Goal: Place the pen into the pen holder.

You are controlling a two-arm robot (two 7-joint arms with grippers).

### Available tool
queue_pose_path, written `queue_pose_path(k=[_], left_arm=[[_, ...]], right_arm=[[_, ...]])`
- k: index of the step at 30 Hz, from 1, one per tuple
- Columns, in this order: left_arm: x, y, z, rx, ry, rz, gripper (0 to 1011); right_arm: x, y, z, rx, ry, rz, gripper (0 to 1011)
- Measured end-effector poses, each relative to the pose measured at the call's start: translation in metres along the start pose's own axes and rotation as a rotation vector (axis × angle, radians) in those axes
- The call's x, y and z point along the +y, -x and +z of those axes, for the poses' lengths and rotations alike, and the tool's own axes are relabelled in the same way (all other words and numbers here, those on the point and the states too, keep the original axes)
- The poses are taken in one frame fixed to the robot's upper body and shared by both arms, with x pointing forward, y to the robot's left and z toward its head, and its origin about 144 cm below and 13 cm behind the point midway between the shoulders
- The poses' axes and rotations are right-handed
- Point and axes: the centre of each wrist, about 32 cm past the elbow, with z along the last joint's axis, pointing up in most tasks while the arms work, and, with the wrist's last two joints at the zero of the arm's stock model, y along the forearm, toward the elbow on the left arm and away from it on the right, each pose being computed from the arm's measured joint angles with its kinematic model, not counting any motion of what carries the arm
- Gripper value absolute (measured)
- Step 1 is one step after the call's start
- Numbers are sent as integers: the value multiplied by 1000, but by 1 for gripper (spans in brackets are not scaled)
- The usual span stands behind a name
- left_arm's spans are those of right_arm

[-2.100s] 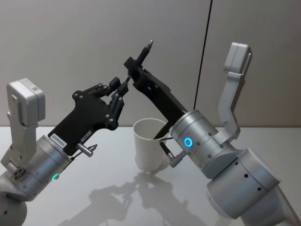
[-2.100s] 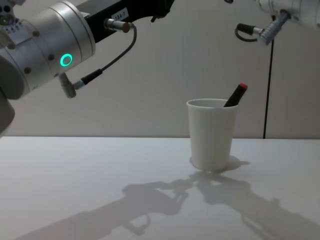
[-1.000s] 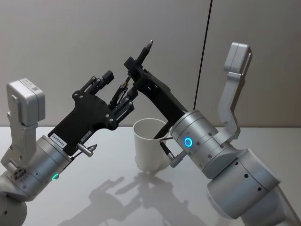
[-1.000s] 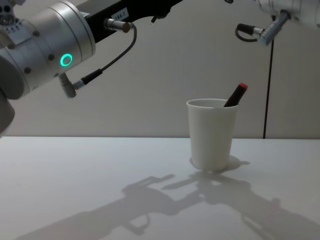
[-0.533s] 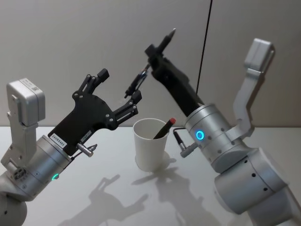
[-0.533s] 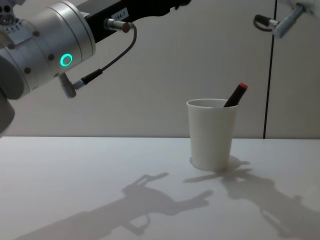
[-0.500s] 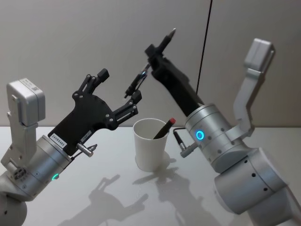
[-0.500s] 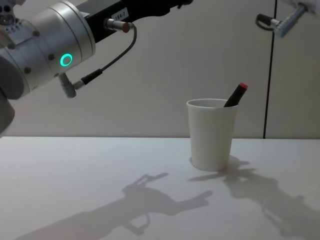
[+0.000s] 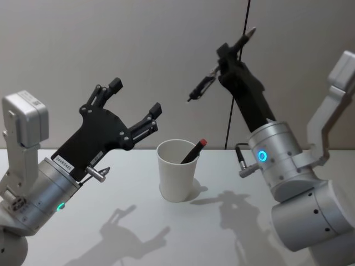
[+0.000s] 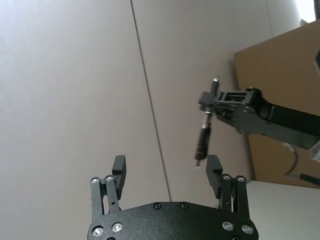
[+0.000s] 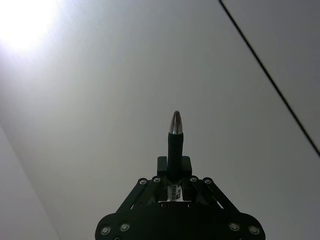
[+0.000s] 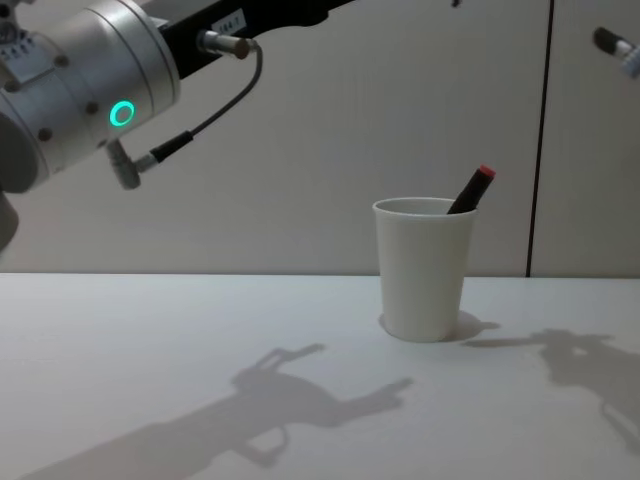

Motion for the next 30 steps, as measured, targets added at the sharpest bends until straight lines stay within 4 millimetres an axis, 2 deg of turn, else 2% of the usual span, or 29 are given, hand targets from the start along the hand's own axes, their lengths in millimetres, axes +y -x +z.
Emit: queue_pose_path(k=[12,30], left_arm=[[7,-8,14,-101,1,97,1003],[19,-23,39,-283,-1,267,1003]], right_arm=[[-11,-10,-9,-76,25,-7,144],[-5,-1,-44,-212,175,59,144]])
